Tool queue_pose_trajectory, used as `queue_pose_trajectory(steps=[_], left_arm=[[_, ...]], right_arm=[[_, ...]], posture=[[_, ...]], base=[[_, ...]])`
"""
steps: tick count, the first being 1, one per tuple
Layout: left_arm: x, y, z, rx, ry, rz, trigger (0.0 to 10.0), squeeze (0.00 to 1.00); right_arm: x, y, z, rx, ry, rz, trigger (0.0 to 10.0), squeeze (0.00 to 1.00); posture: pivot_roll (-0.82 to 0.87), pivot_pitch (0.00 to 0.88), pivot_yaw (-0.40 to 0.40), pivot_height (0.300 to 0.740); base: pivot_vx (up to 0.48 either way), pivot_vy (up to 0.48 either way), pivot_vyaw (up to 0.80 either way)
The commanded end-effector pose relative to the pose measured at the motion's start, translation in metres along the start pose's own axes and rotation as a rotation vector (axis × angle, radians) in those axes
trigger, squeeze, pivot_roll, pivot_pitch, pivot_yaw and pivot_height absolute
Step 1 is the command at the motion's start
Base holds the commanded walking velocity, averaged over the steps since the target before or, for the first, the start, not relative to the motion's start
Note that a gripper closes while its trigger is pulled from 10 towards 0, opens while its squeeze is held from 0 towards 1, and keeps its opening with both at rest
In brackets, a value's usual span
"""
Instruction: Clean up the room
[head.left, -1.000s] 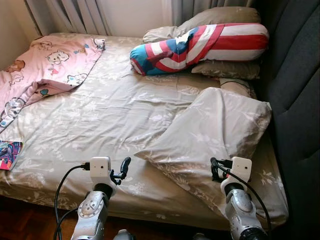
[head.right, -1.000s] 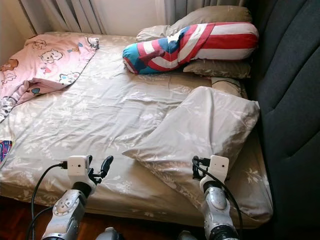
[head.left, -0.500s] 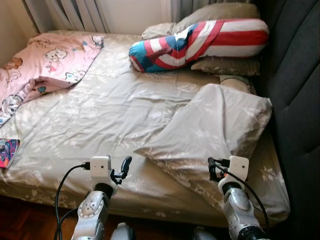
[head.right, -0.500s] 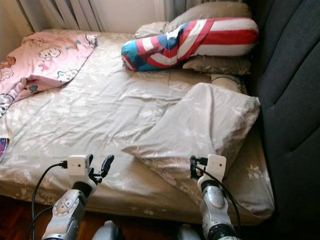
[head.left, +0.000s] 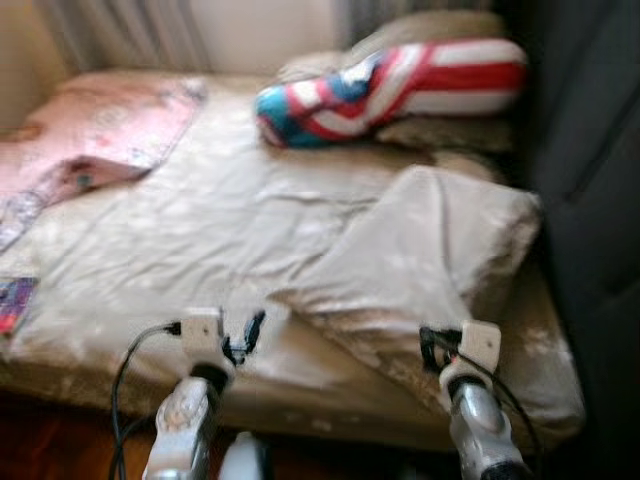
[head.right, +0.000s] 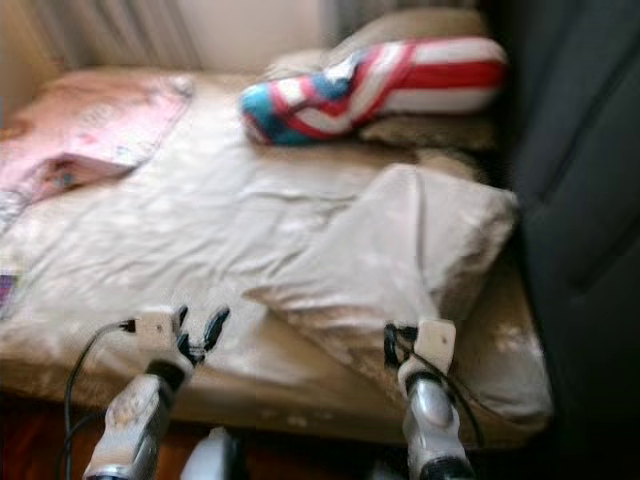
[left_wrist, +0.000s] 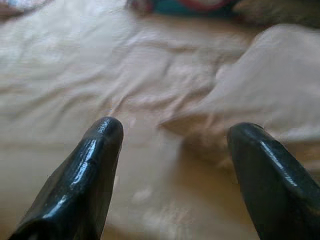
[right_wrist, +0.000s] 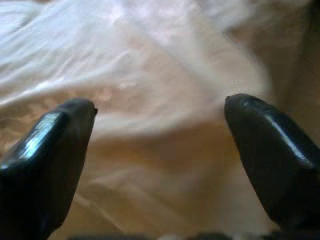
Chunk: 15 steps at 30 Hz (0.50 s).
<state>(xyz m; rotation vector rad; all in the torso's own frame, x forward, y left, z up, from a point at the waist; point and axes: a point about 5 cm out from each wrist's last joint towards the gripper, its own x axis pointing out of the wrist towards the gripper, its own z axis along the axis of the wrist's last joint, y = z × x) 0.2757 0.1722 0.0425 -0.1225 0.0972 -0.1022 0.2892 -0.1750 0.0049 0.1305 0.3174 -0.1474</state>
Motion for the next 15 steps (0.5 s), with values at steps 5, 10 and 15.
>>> queue_pose_trajectory(steps=[5,10,15], left_arm=[[0.001,0.005,0.005,0.012,-0.007,0.007,10.0,0.00],[0.001,0.006,0.005,0.011,-0.008,0.008,10.0,0.00],[0.000,0.006,0.006,0.008,-0.013,0.006,10.0,0.00]], right_arm=[[0.002,0.010,0.002,0.006,-0.003,0.025,10.0,0.00],[0.003,0.010,0.005,0.010,-0.017,0.017,10.0,0.00],[0.005,0.005,0.015,0.010,-0.072,-0.035,10.0,0.00]], posture=[[-0.01,0.153,0.011,0.656],[-0.01,0.155,0.013,0.656],[-0.01,0.156,0.014,0.656]], base=[[0.289,0.000,0.00],[0.291,0.000,0.00],[0.234,0.000,0.00]])
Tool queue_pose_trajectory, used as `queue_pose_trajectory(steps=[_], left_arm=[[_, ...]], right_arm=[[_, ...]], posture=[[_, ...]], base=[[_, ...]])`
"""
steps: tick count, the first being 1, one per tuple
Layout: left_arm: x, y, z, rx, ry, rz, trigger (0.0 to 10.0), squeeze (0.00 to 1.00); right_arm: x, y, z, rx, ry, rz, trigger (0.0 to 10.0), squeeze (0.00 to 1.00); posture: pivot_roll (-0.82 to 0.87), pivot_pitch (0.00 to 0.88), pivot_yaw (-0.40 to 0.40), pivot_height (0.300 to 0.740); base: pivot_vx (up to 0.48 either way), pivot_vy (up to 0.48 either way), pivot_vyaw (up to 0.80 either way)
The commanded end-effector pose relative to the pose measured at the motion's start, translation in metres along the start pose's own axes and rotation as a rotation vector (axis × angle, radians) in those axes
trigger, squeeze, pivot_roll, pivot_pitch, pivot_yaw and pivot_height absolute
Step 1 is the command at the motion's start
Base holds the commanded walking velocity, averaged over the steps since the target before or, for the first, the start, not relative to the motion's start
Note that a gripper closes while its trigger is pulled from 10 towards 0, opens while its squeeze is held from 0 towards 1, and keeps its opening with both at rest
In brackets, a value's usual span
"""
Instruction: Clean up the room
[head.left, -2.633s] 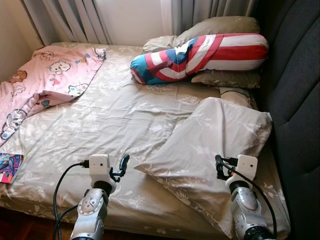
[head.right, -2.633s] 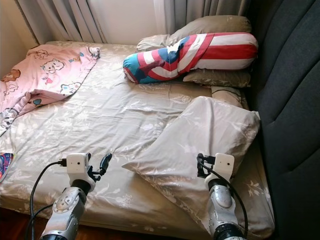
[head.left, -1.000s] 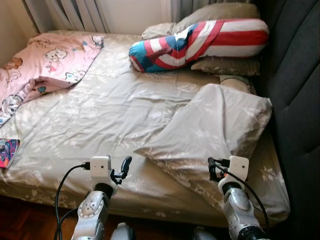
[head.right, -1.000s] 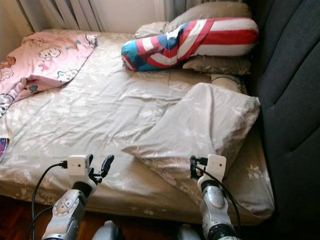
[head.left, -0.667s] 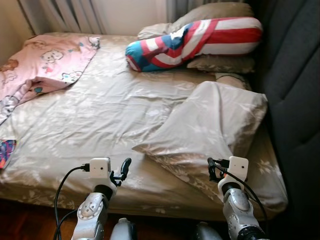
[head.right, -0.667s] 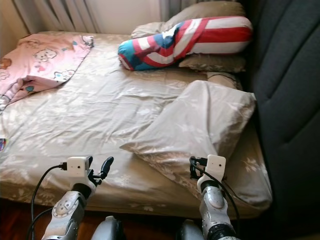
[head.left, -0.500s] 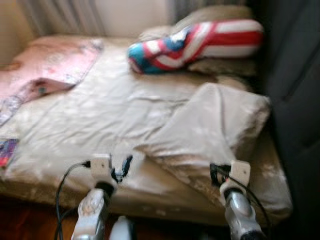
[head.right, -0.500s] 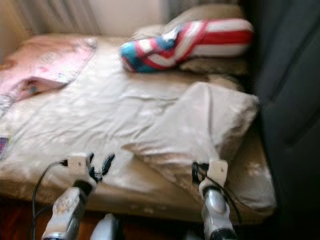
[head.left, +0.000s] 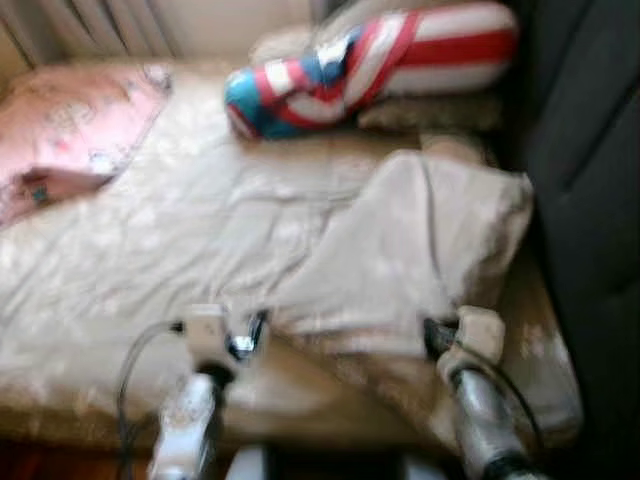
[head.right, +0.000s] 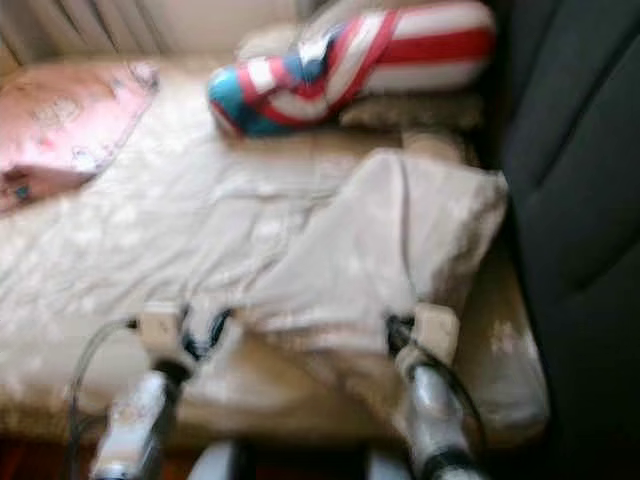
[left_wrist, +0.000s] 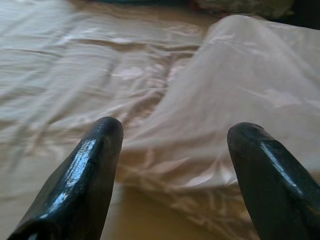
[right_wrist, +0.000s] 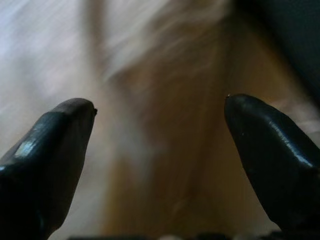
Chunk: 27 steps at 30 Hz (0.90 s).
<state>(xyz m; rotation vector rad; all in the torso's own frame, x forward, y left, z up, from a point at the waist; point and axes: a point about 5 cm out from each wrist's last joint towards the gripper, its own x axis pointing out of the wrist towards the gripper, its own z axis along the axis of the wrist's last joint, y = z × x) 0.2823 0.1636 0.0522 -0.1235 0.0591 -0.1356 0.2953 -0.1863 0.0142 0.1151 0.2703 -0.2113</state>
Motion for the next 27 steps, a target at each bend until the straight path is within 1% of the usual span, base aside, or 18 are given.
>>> queue_pose_trajectory(steps=[1,4,7,8,9,10,13,15,16,17,19,21,22,24,25,27], left_arm=[[-0.007,0.015,-0.003,0.004,0.022,0.040,10.0,0.00],[-0.007,0.015,-0.003,0.005,0.024,0.038,10.0,0.00],[-0.008,0.015,-0.004,0.006,0.029,0.033,10.0,0.00],[-0.008,0.014,-0.004,0.006,0.030,0.032,10.0,0.00],[-0.009,0.014,-0.004,0.006,0.031,0.031,10.0,0.00],[-0.009,0.015,-0.004,0.006,0.032,0.031,10.0,0.00],[-0.009,0.015,-0.004,0.007,0.033,0.030,10.0,0.00],[-0.009,0.015,-0.004,0.007,0.034,0.029,10.0,0.00],[-0.009,0.015,-0.004,0.008,0.035,0.028,10.0,0.00],[-0.009,0.015,-0.005,0.009,0.037,0.027,10.0,0.00],[-0.009,0.015,-0.005,0.009,0.038,0.026,10.0,0.00],[-0.009,0.014,-0.005,0.009,0.039,0.024,10.0,0.00],[-0.009,0.014,-0.005,0.009,0.039,0.024,10.0,0.00],[-0.008,0.013,-0.005,0.010,0.041,0.017,10.0,0.00],[-0.008,0.013,-0.005,0.010,0.041,0.017,10.0,0.00],[-0.007,0.010,-0.005,0.024,0.046,-0.001,10.0,0.00]], right_arm=[[0.001,0.013,0.005,0.018,-0.034,0.014,10.0,0.00],[0.001,0.012,0.006,0.013,-0.032,0.006,10.0,0.00],[0.000,0.011,0.004,0.069,-0.018,0.010,10.0,0.00],[-0.001,0.012,0.003,0.103,-0.015,0.027,10.0,0.32],[-0.001,0.012,0.002,0.114,-0.012,0.034,10.0,0.63],[-0.002,0.012,0.000,0.122,0.002,0.043,10.0,1.00],[-0.004,0.007,-0.003,0.166,0.022,0.029,10.0,1.00],[-0.004,0.005,-0.004,0.162,0.038,0.023,10.0,1.00],[-0.005,0.002,-0.007,0.165,0.070,0.026,10.0,1.00],[-0.007,0.002,-0.013,0.156,0.127,0.045,10.0,1.00],[-0.009,0.001,-0.016,0.150,0.157,0.056,10.0,1.00],[-0.011,-0.001,-0.020,0.167,0.205,0.062,10.0,1.00],[-0.011,-0.001,-0.020,0.167,0.205,0.062,10.0,1.00],[-0.013,0.002,-0.026,0.195,0.266,0.111,10.0,1.00],[-0.013,0.002,-0.026,0.195,0.266,0.111,10.0,1.00],[-0.016,0.009,-0.034,0.200,0.333,0.175,10.0,1.00]], posture=[[-0.01,0.156,0.014,0.656],[-0.01,0.159,0.015,0.656],[-0.01,0.161,0.016,0.656],[0.00,0.161,0.015,0.656],[0.00,0.161,0.016,0.656],[-0.01,0.162,0.016,0.656],[-0.01,0.163,0.015,0.656],[-0.01,0.164,0.017,0.656],[-0.01,0.162,0.017,0.656],[-0.01,0.162,0.017,0.656],[-0.01,0.162,0.017,0.656],[-0.01,0.162,0.018,0.656],[-0.01,0.162,0.018,0.656],[-0.01,0.162,0.020,0.656],[-0.01,0.162,0.020,0.656],[-0.01,0.159,0.021,0.656]], base=[[0.000,0.000,0.00],[0.000,0.000,0.00],[0.000,0.000,0.00],[0.000,0.000,0.00],[0.000,0.000,0.00],[0.000,0.000,0.00],[0.000,0.000,0.00],[0.000,0.000,0.00],[0.000,0.000,0.00],[0.000,0.000,0.00],[0.000,0.000,0.00],[0.000,0.000,0.00],[0.000,0.000,0.00],[0.000,0.000,0.00],[0.000,0.000,0.00],[0.000,0.000,0.00]])
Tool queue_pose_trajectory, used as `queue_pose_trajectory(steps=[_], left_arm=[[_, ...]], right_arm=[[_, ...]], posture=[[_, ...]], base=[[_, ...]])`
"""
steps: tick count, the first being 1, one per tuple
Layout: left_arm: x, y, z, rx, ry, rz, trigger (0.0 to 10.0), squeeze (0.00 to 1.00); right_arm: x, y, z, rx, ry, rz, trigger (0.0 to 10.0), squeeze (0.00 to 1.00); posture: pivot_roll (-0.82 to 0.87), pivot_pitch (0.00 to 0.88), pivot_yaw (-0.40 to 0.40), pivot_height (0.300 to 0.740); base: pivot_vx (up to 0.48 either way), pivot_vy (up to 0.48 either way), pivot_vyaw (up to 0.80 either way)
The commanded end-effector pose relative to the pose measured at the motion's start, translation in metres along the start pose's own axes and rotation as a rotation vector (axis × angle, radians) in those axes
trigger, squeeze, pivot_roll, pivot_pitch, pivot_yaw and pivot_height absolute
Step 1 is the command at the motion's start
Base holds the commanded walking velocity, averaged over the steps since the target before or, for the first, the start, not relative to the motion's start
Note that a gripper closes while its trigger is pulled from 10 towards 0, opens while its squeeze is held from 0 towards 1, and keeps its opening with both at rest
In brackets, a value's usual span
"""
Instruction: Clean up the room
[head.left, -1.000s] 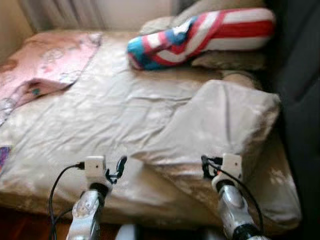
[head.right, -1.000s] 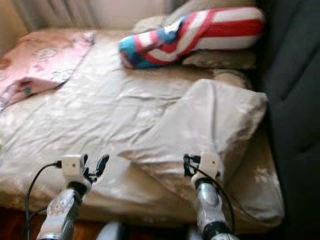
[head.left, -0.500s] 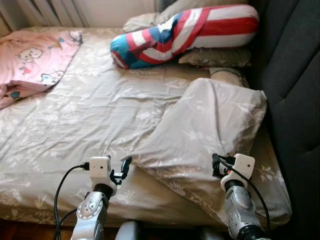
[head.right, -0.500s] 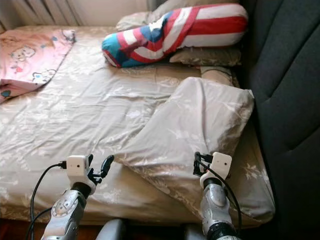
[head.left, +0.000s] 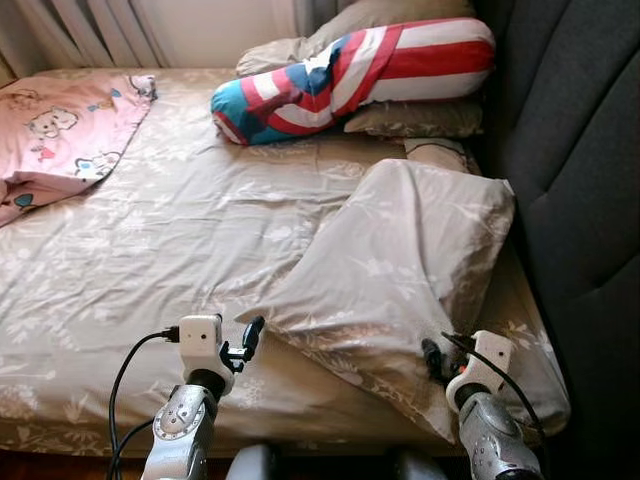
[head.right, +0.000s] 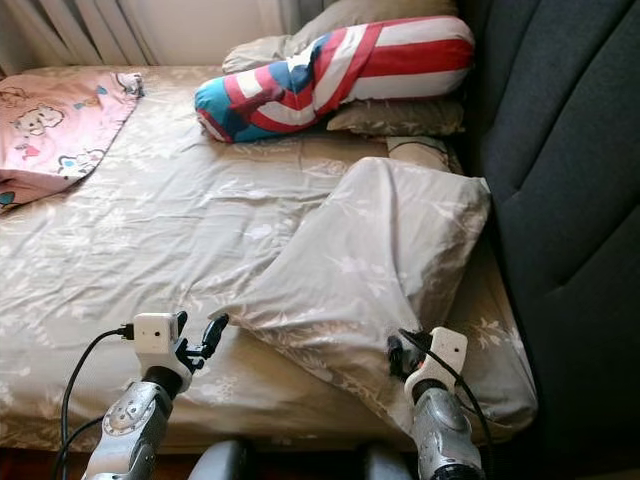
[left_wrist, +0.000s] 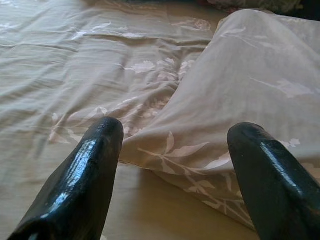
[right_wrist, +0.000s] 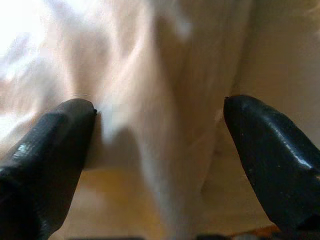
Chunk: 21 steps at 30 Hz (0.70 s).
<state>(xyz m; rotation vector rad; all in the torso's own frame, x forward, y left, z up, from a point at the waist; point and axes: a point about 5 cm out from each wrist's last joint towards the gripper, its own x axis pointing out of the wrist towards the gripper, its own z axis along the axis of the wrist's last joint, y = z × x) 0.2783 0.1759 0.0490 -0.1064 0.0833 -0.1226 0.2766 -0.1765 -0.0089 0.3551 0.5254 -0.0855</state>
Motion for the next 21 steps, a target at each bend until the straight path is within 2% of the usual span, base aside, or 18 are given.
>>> queue_pose_trajectory(steps=[1,4,5,9,12,15,21], left_arm=[[-0.002,-0.002,-0.003,0.009,0.021,-0.016,10.0,0.00],[-0.002,-0.002,-0.002,0.008,0.018,-0.018,10.0,0.00],[-0.002,-0.002,-0.002,0.008,0.017,-0.019,10.0,0.00],[-0.005,-0.001,-0.003,0.013,0.020,-0.020,10.0,0.00],[-0.008,0.000,-0.003,0.015,0.021,-0.021,10.0,0.00],[-0.013,0.002,-0.004,0.019,0.028,-0.020,10.0,0.00],[-0.022,0.000,-0.006,0.024,0.042,-0.029,10.0,0.00]], right_arm=[[0.000,0.005,-0.008,0.005,0.049,0.036,10.0,1.00],[0.001,0.009,-0.011,0.047,0.097,0.058,10.0,1.00],[0.001,0.011,-0.013,0.054,0.125,0.071,10.0,0.00],[0.003,0.017,-0.018,0.006,0.172,0.091,10.0,0.00],[0.005,0.015,-0.016,-0.021,0.176,0.054,10.0,0.00],[0.006,0.009,-0.012,-0.028,0.158,-0.014,10.0,0.00],[0.008,0.015,-0.017,-0.016,0.181,-0.011,10.0,0.00]], posture=[[-0.01,0.159,0.021,0.656],[0.00,0.161,0.024,0.656],[0.00,0.162,0.024,0.656],[0.01,0.169,0.029,0.656],[0.01,0.173,0.031,0.656],[0.02,0.188,0.039,0.656],[0.03,0.233,0.055,0.656]], base=[[0.000,0.000,0.00],[0.000,0.000,0.00],[0.000,0.000,0.00],[0.000,0.000,0.00],[0.000,0.000,0.00],[0.000,0.000,0.00],[0.000,0.000,0.00]])
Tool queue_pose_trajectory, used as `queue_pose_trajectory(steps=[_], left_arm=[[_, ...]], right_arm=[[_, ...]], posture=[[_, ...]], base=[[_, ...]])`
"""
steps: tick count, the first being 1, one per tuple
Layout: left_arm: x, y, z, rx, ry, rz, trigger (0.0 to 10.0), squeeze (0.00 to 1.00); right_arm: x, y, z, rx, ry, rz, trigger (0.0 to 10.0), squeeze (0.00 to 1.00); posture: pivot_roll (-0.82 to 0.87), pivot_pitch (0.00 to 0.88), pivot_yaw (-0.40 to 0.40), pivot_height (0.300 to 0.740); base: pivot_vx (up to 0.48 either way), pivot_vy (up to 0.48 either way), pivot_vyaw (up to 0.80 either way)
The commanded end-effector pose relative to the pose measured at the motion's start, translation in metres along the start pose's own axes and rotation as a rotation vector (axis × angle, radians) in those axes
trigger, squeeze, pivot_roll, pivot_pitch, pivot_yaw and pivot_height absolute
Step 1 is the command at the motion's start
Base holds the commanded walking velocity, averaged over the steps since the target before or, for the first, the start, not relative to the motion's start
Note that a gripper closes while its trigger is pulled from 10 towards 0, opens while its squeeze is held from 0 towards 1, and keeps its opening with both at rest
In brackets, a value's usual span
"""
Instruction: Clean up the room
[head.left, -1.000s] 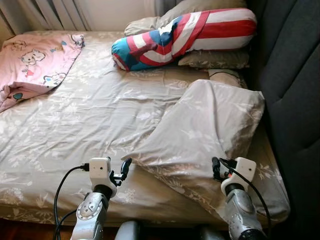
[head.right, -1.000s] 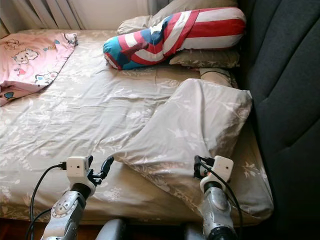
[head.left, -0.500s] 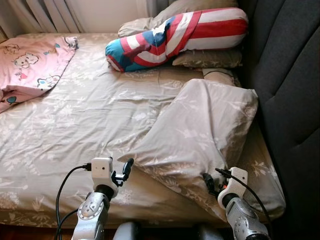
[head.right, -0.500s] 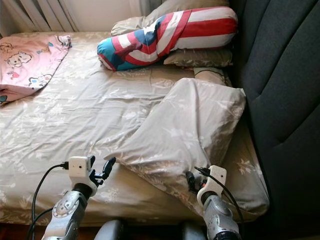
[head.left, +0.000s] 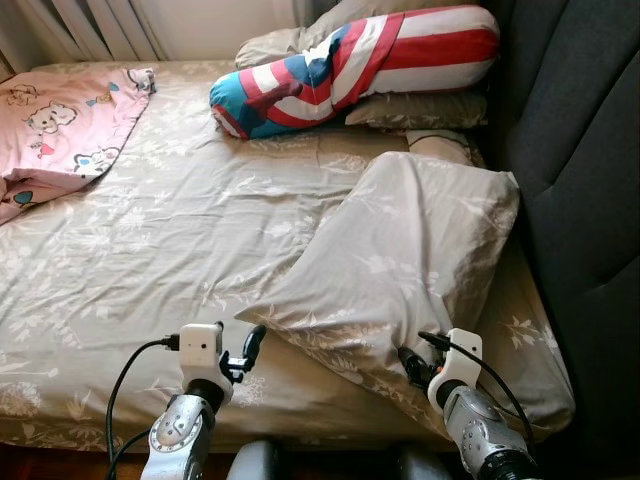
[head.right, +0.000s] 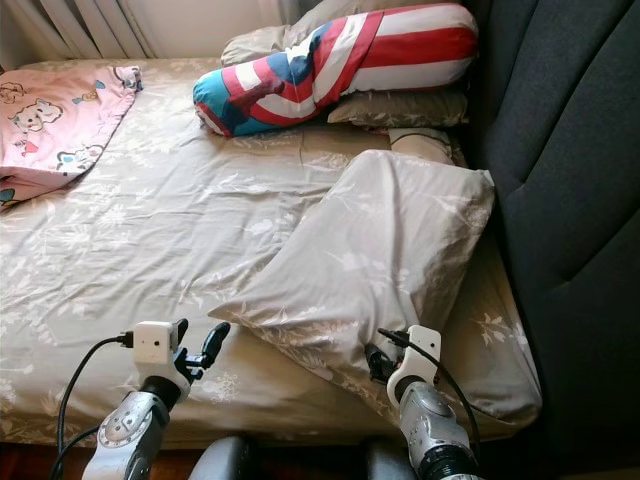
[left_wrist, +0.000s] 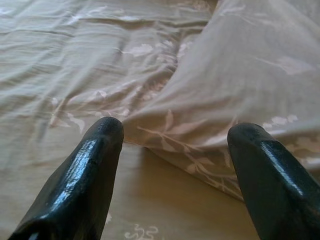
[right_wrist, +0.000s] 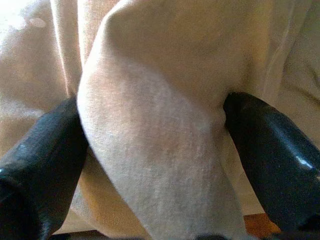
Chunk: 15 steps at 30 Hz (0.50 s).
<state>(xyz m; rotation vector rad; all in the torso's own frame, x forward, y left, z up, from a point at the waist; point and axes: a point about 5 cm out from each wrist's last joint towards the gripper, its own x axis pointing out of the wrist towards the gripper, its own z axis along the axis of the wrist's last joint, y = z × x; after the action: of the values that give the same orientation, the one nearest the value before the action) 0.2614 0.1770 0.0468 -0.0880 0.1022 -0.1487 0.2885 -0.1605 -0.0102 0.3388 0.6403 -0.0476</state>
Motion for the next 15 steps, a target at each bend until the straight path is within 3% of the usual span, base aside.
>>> queue_pose_trajectory(steps=[1,7,13,14,15], left_arm=[[-0.007,0.000,-0.002,0.008,0.022,-0.007,10.0,0.00],[-0.023,0.000,0.002,0.011,0.030,-0.009,10.0,0.00],[-0.029,-0.001,0.008,0.015,0.027,-0.012,10.0,0.00],[-0.031,-0.001,0.009,0.016,0.026,-0.012,10.0,0.00],[-0.031,-0.001,0.009,0.016,0.026,-0.012,10.0,0.00]], right_arm=[[-0.001,0.001,-0.019,0.013,0.071,-0.019,10.0,0.00],[0.001,0.021,-0.028,0.048,0.074,0.021,10.0,0.00],[0.001,0.028,-0.030,0.026,0.067,0.037,10.0,0.00],[0.001,0.028,-0.030,0.018,0.058,0.037,0.0,0.00],[0.001,0.028,-0.030,0.018,0.058,0.037,0.0,0.00]], posture=[[0.04,0.237,0.057,0.656],[0.08,0.298,0.077,0.656],[0.09,0.321,0.081,0.656],[0.09,0.330,0.084,0.656],[0.09,0.330,0.084,0.656]], base=[[0.000,0.000,0.00],[0.000,0.000,0.00],[0.000,0.000,0.00],[0.000,0.000,0.00],[0.000,0.000,0.00]])
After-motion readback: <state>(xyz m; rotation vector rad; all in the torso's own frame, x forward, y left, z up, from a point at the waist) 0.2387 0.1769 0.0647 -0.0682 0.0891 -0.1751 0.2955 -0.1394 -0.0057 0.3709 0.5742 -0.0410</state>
